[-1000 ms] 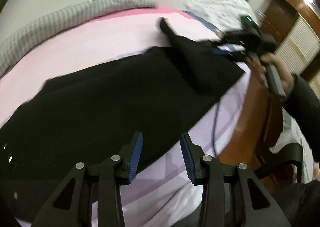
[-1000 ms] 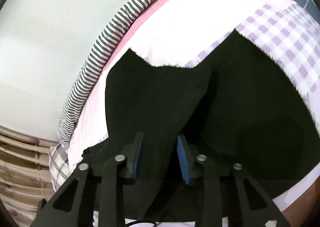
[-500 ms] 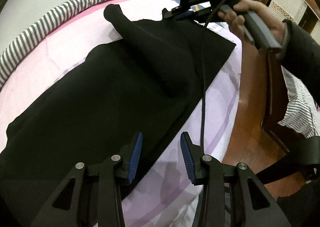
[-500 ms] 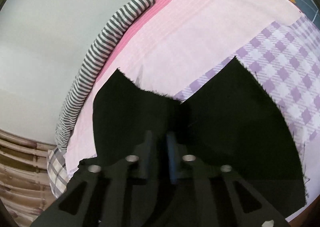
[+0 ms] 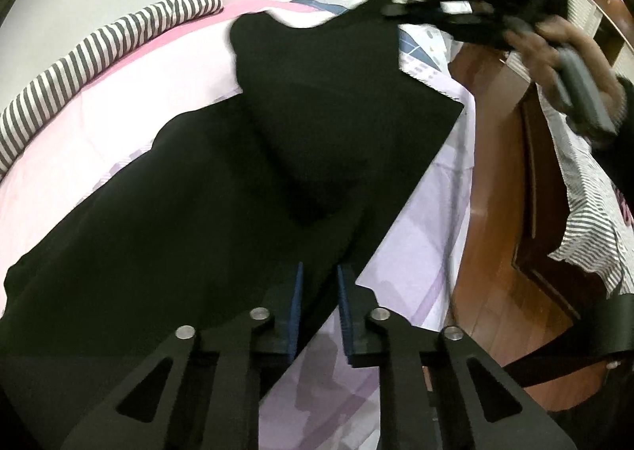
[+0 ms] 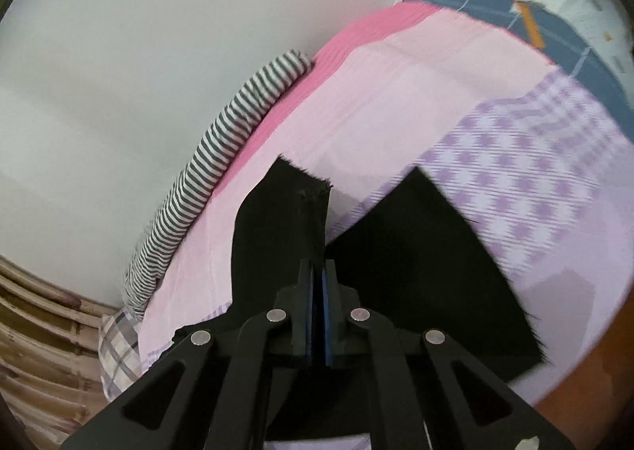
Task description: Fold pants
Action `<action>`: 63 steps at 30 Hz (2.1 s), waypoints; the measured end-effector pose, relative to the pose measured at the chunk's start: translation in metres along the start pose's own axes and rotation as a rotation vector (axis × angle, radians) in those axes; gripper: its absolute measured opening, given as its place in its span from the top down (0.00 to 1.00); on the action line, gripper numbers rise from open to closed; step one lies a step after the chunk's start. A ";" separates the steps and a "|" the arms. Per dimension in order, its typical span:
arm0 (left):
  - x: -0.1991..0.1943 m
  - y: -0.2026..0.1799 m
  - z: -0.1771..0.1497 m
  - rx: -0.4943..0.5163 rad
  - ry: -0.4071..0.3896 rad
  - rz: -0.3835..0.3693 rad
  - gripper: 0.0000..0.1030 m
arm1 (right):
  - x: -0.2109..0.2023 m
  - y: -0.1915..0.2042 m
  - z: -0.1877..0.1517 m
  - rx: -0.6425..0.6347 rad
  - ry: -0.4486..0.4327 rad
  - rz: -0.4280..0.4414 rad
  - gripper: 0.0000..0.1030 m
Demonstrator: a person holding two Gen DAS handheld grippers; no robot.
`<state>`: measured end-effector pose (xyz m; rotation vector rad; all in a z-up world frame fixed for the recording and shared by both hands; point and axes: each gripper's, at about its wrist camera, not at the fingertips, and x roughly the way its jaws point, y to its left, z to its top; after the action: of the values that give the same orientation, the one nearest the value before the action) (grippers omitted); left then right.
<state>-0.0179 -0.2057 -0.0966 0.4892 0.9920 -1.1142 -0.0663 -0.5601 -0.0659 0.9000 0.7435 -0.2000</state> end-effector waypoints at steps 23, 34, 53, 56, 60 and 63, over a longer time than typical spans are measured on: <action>0.017 0.000 -0.004 -0.003 0.010 -0.016 0.87 | -0.021 -0.084 -0.067 0.176 -0.024 -0.198 0.97; -0.007 0.029 0.001 -0.153 -0.049 -0.099 0.67 | -0.062 -0.056 -0.049 0.100 -0.103 -0.346 0.73; -0.115 0.219 -0.128 -0.640 -0.215 0.384 0.60 | 0.206 0.299 -0.119 -0.745 0.559 0.161 0.73; -0.112 0.227 -0.147 -0.670 -0.194 0.396 0.60 | 0.239 0.327 -0.143 -0.813 0.641 0.169 0.73; -0.109 0.228 -0.170 -0.721 -0.200 0.364 0.60 | 0.275 0.345 -0.158 -0.880 0.698 0.143 0.73; -0.110 0.223 -0.177 -0.718 -0.208 0.359 0.60 | 0.296 0.350 -0.162 -0.914 0.728 0.120 0.71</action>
<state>0.1006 0.0744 -0.1224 -0.0380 0.9955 -0.4249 0.2293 -0.1762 -0.1025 0.1031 1.2922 0.5780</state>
